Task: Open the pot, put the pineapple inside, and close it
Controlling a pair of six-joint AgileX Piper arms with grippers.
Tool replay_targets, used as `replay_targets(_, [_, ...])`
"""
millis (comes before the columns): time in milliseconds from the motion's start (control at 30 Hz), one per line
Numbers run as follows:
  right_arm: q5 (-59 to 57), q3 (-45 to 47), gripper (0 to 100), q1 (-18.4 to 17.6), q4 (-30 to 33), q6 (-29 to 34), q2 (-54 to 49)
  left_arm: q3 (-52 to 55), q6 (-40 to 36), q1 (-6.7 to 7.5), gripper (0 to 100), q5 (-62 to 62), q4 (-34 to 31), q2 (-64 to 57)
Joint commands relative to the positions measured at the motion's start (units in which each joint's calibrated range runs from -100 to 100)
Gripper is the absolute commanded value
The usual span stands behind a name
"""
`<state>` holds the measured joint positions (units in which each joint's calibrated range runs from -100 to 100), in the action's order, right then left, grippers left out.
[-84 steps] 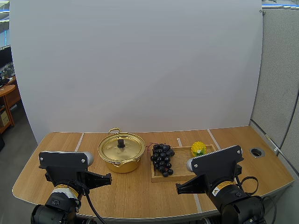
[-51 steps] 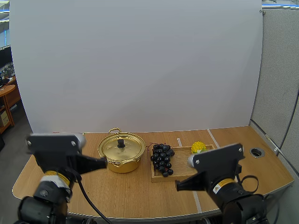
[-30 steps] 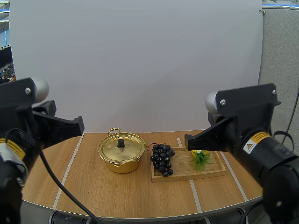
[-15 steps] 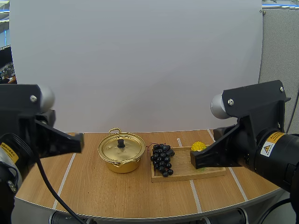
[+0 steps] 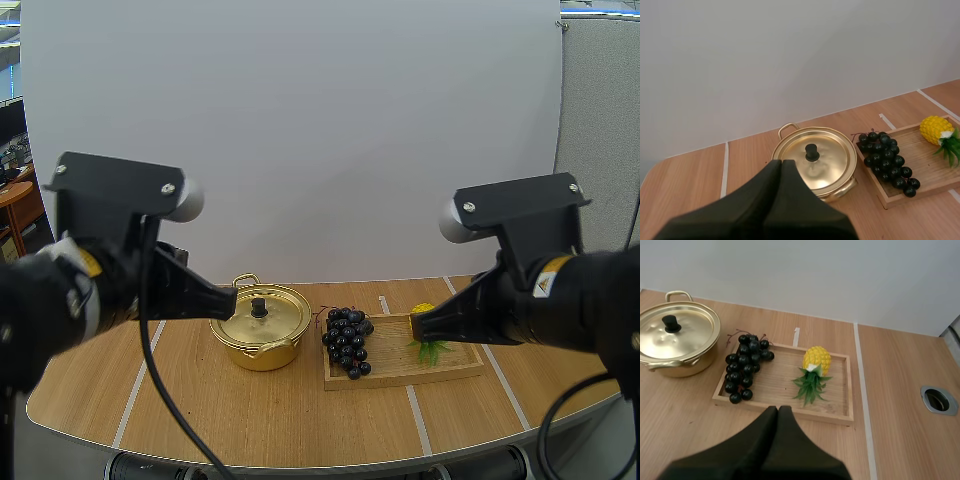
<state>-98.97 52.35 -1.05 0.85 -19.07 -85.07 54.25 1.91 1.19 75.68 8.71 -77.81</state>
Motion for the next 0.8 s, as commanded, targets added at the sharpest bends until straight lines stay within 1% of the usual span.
replay_targets(0, [1.0, -0.5, 0, 0.2, 0.5, 0.8, 2.9, -0.2, 0.5, -0.08, 0, -6.7, 0.9, 5.2])
replay_targets(100, [1.3, -0.5, 0, 0.2, 0.5, 0.8, 4.4, -0.2, 0.5, -0.08, 1, -7.4, 0.9, 8.5])
replay_targets(167, [1.3, -0.5, 0, 0.2, 0.5, 0.8, 5.1, -0.2, 0.0, -0.08, 9, -7.4, 0.9, 10.4])
replay_targets(233, [1.3, -0.5, 0, 0.2, 0.5, 0.8, 5.2, -0.2, 0.0, -0.08, 25, -7.4, 0.9, 11.8])
replay_targets(300, [1.3, -0.5, 0, 0.2, 0.5, 0.9, 5.2, -0.2, 0.1, -0.08, 48, -7.4, 0.9, 12.9])
replay_targets(367, [1.3, -0.5, 22, 0.2, 0.5, 1.1, 5.2, -0.2, 0.3, -0.08, 76, -7.4, 0.8, 14.0])
replay_targets(400, [1.7, -0.5, 33, 0.2, 0.5, 1.2, 5.2, -0.2, 1.2, -0.08, 88, -7.4, 0.8, 14.3])
replay_targets(433, [2.7, -0.5, 47, 0.2, 0.5, 1.2, 5.2, -0.2, 2.1, -0.08, 99, -7.4, 0.8, 14.7])
replay_targets(467, [3.4, -0.5, 62, 0.2, 0.5, 1.2, 5.2, -0.2, 2.9, -0.08, 100, -7.4, 0.8, 15.0])
replay_targets(533, [3.9, -0.5, 97, 0.2, 0.6, 1.2, 5.2, -0.2, 4.1, -0.08, 100, -7.4, 0.8, 15.0])
replay_targets(567, [3.9, -0.5, 100, 0.2, 0.7, 1.2, 5.2, -0.2, 4.6, -0.08, 100, -7.4, 0.8, 15.0])
replay_targets(767, [4.7, -0.5, 100, 0.2, 1.7, 1.6, 5.2, -0.2, 8.9, -0.08, 100, -6.8, 1.5, 15.0])
